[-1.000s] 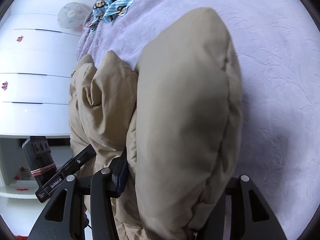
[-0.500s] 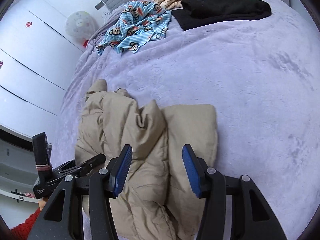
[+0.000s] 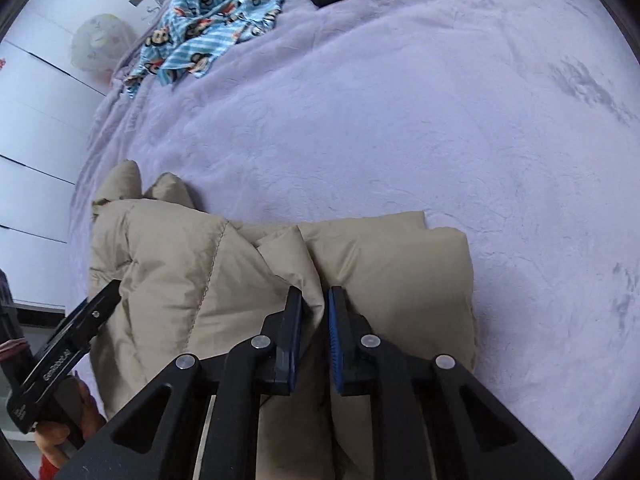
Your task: Fold large clothes
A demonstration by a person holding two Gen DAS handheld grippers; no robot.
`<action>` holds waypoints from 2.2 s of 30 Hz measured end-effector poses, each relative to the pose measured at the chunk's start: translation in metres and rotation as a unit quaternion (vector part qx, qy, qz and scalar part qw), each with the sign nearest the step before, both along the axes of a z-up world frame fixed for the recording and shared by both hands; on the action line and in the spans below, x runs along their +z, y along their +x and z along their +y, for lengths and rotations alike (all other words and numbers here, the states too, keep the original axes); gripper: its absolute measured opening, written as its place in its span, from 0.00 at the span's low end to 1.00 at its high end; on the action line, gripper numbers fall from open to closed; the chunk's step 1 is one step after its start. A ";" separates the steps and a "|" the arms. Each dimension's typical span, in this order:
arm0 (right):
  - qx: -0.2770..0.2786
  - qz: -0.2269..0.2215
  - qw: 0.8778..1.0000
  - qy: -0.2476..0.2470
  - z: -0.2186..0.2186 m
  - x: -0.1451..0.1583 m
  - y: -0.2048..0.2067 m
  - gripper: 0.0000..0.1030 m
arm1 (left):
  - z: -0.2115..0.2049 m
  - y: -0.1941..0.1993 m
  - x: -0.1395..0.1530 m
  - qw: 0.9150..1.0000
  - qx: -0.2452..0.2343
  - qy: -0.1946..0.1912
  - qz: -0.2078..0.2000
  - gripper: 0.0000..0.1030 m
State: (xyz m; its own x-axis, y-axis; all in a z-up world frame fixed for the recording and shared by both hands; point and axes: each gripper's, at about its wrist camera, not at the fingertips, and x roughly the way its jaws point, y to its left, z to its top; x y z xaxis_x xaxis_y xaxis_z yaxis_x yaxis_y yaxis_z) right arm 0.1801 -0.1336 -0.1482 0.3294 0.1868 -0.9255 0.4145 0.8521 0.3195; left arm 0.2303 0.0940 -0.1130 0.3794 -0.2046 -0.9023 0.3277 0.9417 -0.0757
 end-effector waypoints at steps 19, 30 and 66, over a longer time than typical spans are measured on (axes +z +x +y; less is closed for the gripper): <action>0.079 -0.014 0.997 -0.014 0.038 0.047 -0.090 0.10 | 0.011 -0.006 0.005 1.000 0.004 0.003 0.004 0.83; 0.084 -0.004 0.996 -0.017 0.047 0.039 -0.107 0.11 | 0.060 -0.086 0.032 1.000 -0.004 0.001 0.013 0.83; 0.086 0.014 0.996 0.001 0.048 0.072 -0.186 0.14 | 0.053 -0.196 0.062 0.997 0.053 0.025 0.053 0.85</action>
